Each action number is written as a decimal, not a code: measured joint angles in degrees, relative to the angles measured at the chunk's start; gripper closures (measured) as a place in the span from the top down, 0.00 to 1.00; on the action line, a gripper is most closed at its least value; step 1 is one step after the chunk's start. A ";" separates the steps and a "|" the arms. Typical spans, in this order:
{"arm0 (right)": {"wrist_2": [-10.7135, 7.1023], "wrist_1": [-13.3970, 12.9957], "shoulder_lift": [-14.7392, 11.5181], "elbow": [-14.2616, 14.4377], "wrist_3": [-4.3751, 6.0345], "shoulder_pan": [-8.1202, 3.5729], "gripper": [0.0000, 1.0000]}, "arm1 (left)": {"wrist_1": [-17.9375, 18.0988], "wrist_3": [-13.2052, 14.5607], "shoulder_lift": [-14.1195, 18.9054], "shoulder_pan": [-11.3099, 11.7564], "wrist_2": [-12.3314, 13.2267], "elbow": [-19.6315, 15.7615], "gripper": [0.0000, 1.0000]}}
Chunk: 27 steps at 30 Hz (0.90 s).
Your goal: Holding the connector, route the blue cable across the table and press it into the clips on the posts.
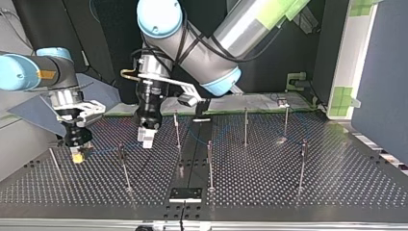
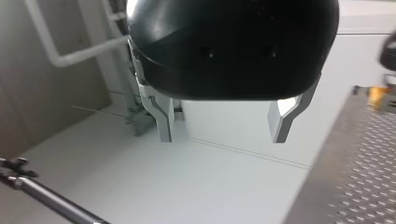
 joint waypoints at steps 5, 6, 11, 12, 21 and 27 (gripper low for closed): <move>0.19 0.05 0.00 0.00 -0.12 0.03 0.00 | 2.91 -0.99 2.90 0.08 -0.03 -2.92 1.00; 0.28 0.04 0.00 0.00 -0.17 0.04 0.00 | 3.44 -1.21 3.43 0.10 -0.03 -3.44 1.00; 0.67 0.06 0.00 0.00 -0.41 0.05 0.00 | 6.33 -2.67 6.34 0.04 -0.01 -6.36 1.00; 0.70 0.07 -0.01 0.00 -0.43 0.06 0.00 | 6.87 -2.90 6.81 0.05 -0.01 -6.86 1.00; 0.76 0.14 -0.07 0.00 -0.49 0.11 0.00 | 12.24 -3.89 4.51 0.12 -0.04 -12.24 1.00; 0.76 0.17 -0.13 0.00 -0.48 0.28 0.00 | 15.88 -4.06 3.41 -0.33 -1.98 -15.87 1.00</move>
